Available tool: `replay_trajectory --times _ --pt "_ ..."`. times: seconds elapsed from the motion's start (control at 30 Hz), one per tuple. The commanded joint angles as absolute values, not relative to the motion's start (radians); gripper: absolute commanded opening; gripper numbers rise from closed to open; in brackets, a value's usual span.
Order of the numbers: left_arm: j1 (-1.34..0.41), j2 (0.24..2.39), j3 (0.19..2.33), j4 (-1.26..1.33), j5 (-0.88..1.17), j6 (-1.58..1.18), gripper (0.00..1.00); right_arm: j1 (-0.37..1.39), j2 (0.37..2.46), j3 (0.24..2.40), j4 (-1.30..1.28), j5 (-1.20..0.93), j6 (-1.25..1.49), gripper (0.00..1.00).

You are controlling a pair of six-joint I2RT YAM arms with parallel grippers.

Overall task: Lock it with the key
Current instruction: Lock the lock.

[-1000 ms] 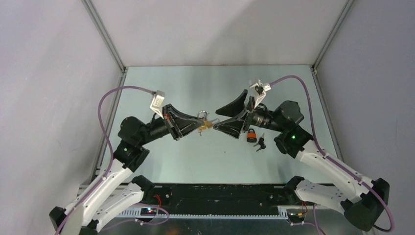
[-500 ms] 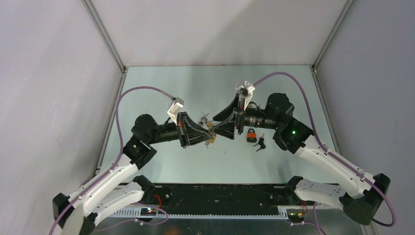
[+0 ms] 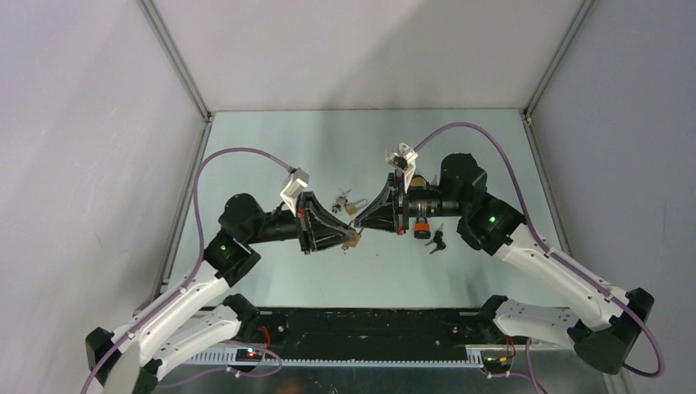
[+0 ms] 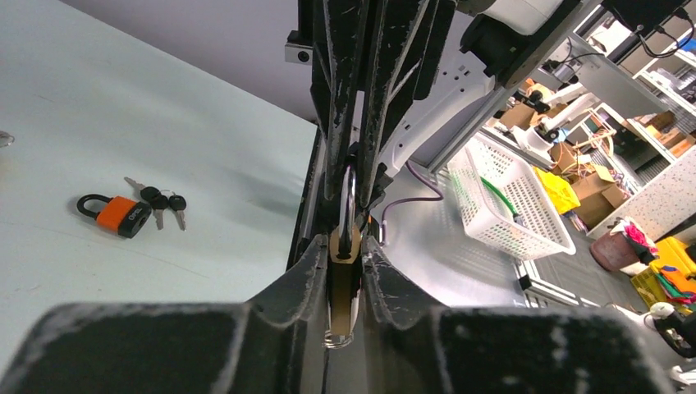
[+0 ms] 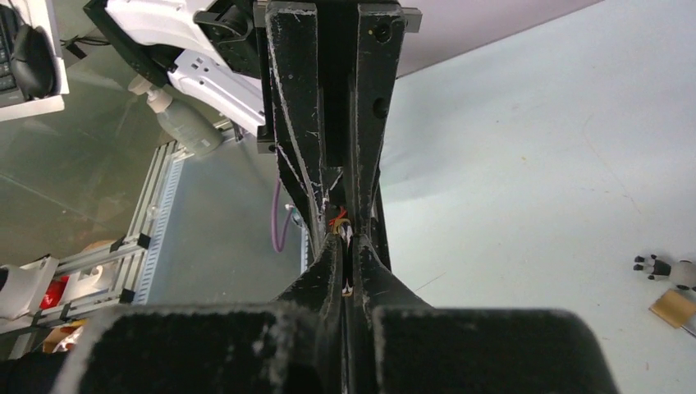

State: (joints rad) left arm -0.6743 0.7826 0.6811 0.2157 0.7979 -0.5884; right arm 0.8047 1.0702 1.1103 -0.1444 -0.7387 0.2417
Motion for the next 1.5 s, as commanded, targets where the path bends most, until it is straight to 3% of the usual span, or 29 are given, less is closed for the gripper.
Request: replay_trajectory --times 0.0,0.03,0.1,0.17,0.23,0.57,0.7,1.0,1.3,1.47 --pt "-0.680 0.748 0.717 0.238 0.813 -0.560 0.33 0.813 1.067 1.161 -0.124 -0.782 0.250 0.00" --pt "-0.679 0.746 0.717 0.238 0.811 -0.561 0.40 0.813 1.067 1.161 -0.113 -0.775 0.255 0.00" --pt "-0.679 0.741 0.713 0.238 0.806 -0.562 0.65 0.816 1.058 1.162 -0.094 -0.747 0.269 0.00" --pt "-0.679 0.735 0.707 0.238 0.791 -0.564 0.77 0.823 1.045 1.160 -0.070 -0.720 0.275 0.00" --pt "-0.682 0.734 0.703 0.239 0.765 -0.572 0.82 0.834 1.030 1.160 -0.038 -0.701 0.275 0.00" --pt "-0.715 0.681 0.686 0.243 0.590 -0.570 0.85 0.870 0.995 1.159 0.075 -0.598 0.329 0.00" --pt "-0.730 0.645 0.679 0.256 0.535 -0.547 0.82 0.896 0.988 1.154 0.110 -0.474 0.396 0.00" --pt "-0.808 0.643 0.682 0.283 0.425 -0.503 0.64 0.960 1.008 1.149 0.180 -0.261 0.553 0.00" --pt "-0.824 0.647 0.684 0.288 0.356 -0.482 0.38 0.963 1.013 1.133 0.190 -0.203 0.643 0.00" --pt "-0.824 0.658 0.686 0.288 0.336 -0.482 0.37 0.963 1.015 1.121 0.189 -0.188 0.667 0.00"
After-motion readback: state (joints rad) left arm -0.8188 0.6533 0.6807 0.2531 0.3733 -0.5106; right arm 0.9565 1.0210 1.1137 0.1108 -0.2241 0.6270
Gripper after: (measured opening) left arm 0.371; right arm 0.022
